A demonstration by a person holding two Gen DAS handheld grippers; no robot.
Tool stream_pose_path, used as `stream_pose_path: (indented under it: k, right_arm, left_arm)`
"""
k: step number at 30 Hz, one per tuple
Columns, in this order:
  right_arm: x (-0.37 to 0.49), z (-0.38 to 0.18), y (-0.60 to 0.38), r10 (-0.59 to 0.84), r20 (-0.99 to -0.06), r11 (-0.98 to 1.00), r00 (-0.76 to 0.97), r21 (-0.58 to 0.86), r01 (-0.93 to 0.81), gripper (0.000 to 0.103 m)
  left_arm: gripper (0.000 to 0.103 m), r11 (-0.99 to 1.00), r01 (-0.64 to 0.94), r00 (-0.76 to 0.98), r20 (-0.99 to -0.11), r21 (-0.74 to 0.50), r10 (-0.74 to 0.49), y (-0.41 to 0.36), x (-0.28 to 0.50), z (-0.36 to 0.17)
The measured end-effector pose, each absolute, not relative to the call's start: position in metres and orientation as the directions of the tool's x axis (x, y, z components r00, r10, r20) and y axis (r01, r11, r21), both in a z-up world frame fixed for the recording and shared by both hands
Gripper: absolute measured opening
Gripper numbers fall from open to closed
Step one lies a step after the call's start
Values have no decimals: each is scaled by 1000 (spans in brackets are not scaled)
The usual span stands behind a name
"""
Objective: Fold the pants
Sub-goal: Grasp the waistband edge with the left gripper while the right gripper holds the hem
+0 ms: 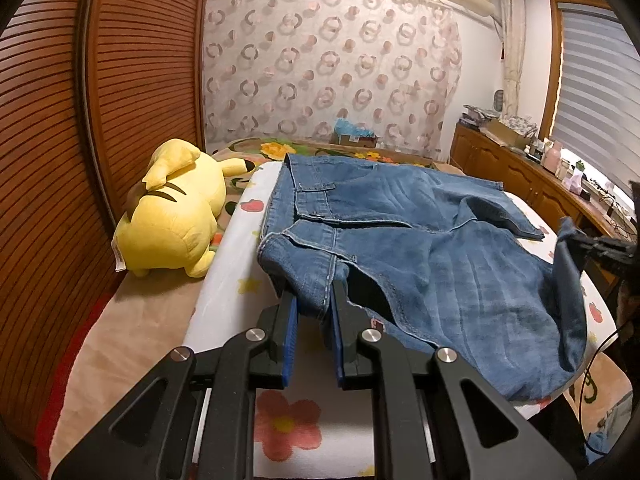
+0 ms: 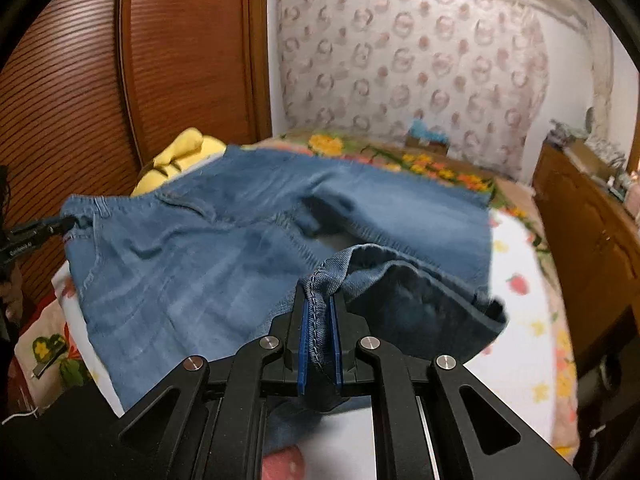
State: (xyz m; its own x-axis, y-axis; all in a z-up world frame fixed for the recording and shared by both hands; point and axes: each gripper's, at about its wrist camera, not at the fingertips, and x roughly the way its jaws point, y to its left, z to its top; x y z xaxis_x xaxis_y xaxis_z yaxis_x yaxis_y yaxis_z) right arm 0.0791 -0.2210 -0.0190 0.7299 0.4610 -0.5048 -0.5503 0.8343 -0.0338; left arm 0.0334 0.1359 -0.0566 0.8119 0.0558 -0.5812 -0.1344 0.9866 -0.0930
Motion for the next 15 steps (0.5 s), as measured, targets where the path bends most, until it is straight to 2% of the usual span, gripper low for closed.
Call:
stream_pose_path:
  k: [4,5,8,10,12,15]
  right_arm:
    - [88,-36,-222,478,-516,825,711,-13,-564,10]
    - [90,-39,-223,484,-519,823,705,-3,-567,14]
    - [93,-39,-229,483,-520,827,704,7,-562,35]
    - [88,-27,-231,481,-500,836,721,13,-549,37]
    - [80,-25,-244,493,-478,840,727,42,-541,45]
    - [70,-30,-244,477,-463,854,747,41,-519,48]
  left_arm:
    - [16,987,-135,809,-585,-87,59,133,34,-61]
    - [16,987,-134,809,-585,-88,58,132,34,-61]
    - [16,986,-134,812,-581,-96,54,132,34,-61]
    - [16,986,-131,816,-576,-102,49,131,35,-59]
    - [16,986,-126,821,-570,-105,44,130,36,-56]
    - [16,988,-118,828,-560,-104,40,126,39,-51]
